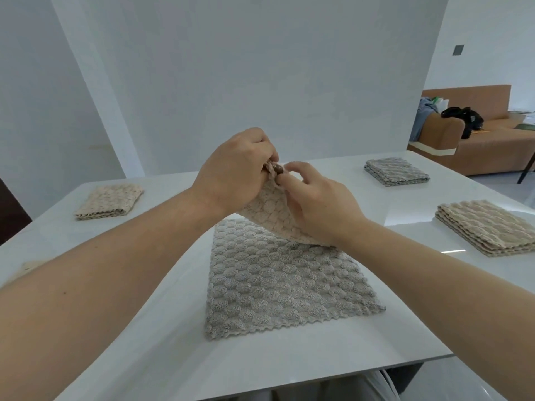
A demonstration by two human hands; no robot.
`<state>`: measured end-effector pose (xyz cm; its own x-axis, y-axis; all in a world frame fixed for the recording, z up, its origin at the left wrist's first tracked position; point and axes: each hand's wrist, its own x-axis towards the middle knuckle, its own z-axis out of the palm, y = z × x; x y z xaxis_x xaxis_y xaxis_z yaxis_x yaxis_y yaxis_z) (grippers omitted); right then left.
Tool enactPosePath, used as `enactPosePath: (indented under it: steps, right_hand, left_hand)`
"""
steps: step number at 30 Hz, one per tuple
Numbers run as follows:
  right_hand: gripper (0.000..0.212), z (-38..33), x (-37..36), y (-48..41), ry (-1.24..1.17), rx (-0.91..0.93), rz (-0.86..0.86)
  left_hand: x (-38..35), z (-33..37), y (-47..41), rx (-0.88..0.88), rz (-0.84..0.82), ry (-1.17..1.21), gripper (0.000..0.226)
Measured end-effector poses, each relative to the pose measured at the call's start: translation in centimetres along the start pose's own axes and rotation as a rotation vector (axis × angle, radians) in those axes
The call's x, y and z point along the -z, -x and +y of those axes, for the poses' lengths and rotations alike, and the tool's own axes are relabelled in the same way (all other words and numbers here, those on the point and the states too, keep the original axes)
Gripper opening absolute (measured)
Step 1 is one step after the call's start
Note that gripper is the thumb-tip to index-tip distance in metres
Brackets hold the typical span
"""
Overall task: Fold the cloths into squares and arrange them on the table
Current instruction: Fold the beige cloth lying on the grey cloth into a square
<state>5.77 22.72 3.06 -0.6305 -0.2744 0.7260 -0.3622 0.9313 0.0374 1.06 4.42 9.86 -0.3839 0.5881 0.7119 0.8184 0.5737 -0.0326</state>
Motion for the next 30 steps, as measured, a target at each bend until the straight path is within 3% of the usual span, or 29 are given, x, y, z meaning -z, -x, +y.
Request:
enactPosePath:
  steps: [6, 11, 15, 30]
  right_hand:
    - [0.026, -0.4, 0.1, -0.2, 0.176, -0.17, -0.203]
    - [0.03, 1.1, -0.1, 0.0, 0.08, -0.135, -0.296]
    - [0.025, 2.2, 0.0, 0.1, 0.118, -0.218, -0.377]
    - [0.022, 5.8, 0.8, 0.3, 0.29, -0.274, -0.512]
  left_hand:
    - [-0.1, -0.3, 0.4, -0.007, 0.0, 0.005, 0.021]
    - [0.1, -0.8, 0.5, 0.008, 0.021, 0.028, 0.02]
    - [0.0, -1.5, 0.7, 0.042, 0.017, 0.023, 0.021]
    - [-1.5, -4.0, 2.1, 0.226, 0.013, 0.043, 0.02]
